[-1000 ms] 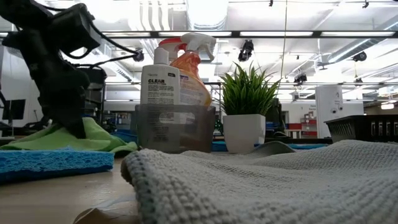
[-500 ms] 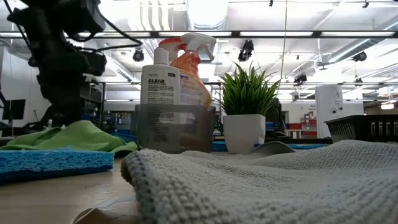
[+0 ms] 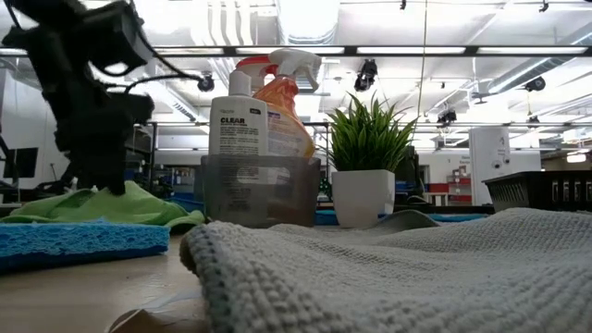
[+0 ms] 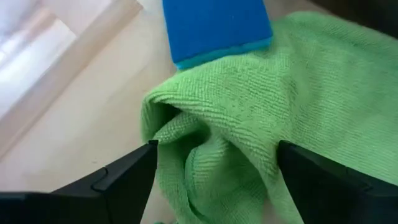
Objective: Pick & Place Kitchen Items
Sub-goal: Put the green towel into the purple bucket
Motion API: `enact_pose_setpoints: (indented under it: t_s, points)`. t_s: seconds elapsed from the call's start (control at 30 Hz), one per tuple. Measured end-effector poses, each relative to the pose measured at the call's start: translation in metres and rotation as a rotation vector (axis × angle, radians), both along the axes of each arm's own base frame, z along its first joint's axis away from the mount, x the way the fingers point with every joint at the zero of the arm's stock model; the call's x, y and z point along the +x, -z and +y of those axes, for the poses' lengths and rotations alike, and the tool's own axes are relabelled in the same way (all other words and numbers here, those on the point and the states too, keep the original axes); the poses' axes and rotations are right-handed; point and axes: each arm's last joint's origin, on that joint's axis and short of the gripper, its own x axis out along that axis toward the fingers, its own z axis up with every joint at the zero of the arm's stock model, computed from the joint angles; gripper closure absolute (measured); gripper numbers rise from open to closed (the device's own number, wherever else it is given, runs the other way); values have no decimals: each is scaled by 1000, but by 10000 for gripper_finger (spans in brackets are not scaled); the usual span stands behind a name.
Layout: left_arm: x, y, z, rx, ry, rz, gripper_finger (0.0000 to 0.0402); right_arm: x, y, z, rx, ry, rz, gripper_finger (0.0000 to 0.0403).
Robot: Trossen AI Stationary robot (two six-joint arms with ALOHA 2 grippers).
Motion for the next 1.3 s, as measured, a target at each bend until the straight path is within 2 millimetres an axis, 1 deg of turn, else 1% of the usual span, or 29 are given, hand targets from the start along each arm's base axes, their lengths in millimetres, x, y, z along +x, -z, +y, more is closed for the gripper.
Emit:
enact_pose_setpoints:
  t_s: [0.13,0.23,0.33,0.4,0.47,0.67,0.7,0.73,0.83,0.97,1.1,1.3]
  points:
    - [-3,17,1,-46,1,-46,66,0,0,0,0,0,0,73]
    - [-7,24,1,-90,-24,-40,70,0,0,0,0,4,0,73]
    - [-11,25,1,-116,-50,2,98,1,0,-1,0,10,0,73]
    - [-13,25,0,-139,-52,25,132,1,0,-2,0,14,0,73]
    - [-14,24,0,-159,-50,41,180,2,0,-2,0,17,0,73]
    - [-13,21,-3,-217,4,64,357,3,0,-3,-1,23,1,73]
    - [-13,21,-3,-227,16,65,377,3,0,-3,0,23,0,73]
    - [-12,20,-4,-237,26,67,384,3,0,-3,-1,23,1,73]
    - [-10,13,-5,-266,52,78,381,3,0,-3,0,23,0,73]
    - [-7,-3,-8,-275,79,110,387,3,0,-3,-1,23,1,73]
    - [-1,-27,-12,-262,131,125,394,3,0,-3,-1,23,1,73]
    - [9,-76,-16,-171,203,94,394,3,1,-2,-5,23,4,73]
